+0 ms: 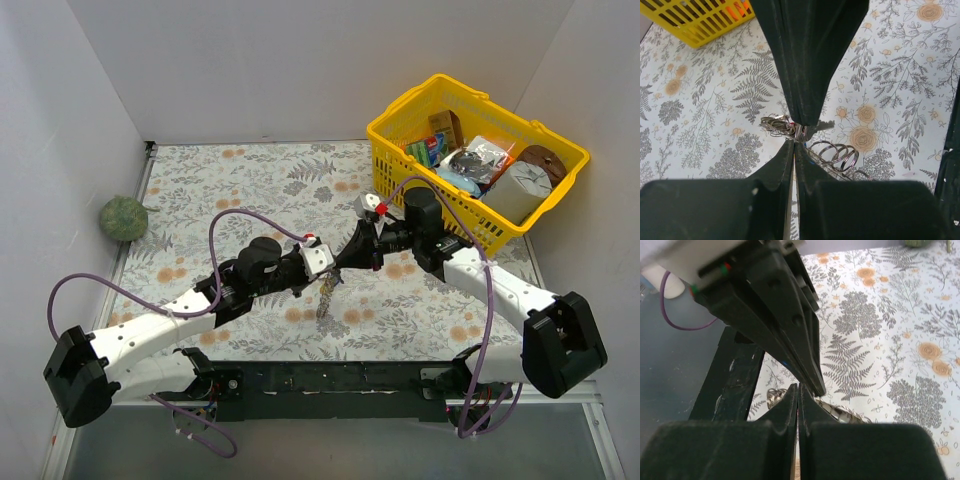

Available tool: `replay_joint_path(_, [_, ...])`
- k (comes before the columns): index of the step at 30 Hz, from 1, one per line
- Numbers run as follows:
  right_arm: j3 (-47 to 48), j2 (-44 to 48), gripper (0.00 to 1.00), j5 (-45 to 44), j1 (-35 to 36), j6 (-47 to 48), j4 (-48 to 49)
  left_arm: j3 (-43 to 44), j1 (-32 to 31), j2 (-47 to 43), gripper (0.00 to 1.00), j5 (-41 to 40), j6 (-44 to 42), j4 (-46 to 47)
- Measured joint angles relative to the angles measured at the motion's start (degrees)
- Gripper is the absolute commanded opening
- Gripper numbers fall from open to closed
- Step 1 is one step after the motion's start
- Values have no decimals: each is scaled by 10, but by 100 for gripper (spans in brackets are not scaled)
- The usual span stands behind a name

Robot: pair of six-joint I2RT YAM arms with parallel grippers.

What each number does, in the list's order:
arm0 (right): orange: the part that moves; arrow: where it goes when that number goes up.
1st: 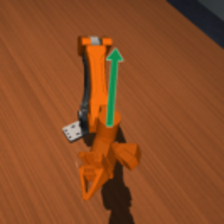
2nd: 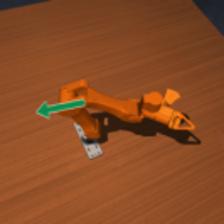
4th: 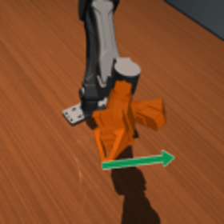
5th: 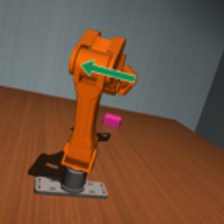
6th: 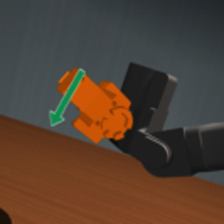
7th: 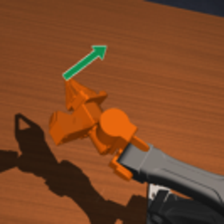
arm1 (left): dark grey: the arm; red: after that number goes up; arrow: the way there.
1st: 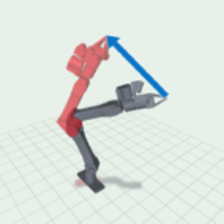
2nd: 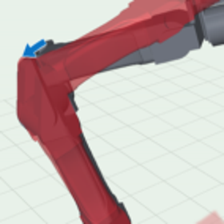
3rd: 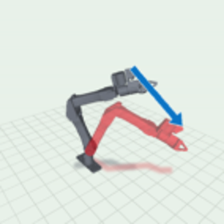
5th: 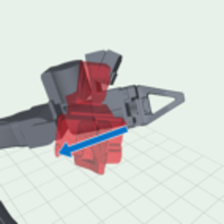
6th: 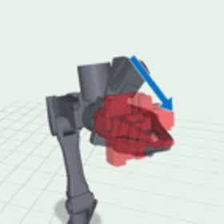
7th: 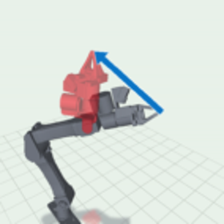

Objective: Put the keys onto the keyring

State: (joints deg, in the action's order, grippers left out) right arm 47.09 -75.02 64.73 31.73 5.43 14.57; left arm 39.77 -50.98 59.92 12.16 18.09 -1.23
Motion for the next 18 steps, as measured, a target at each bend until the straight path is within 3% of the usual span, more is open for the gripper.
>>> replay_joint_path(9, [8,19,2,-1,7,1,-3,0,0,8,0,-19,7,-2])
replay_joint_path(10, [8,19,17,-2,7,6,-10,0,0,8,0,-19,7,-2])
replay_joint_path(13, [8,19,36,-11,7,29,-36,0,0,6,0,-18,7,-1])
replay_joint_path(18, [9,19,48,-25,7,72,-81,0,0,-9,0,-7,5,0])
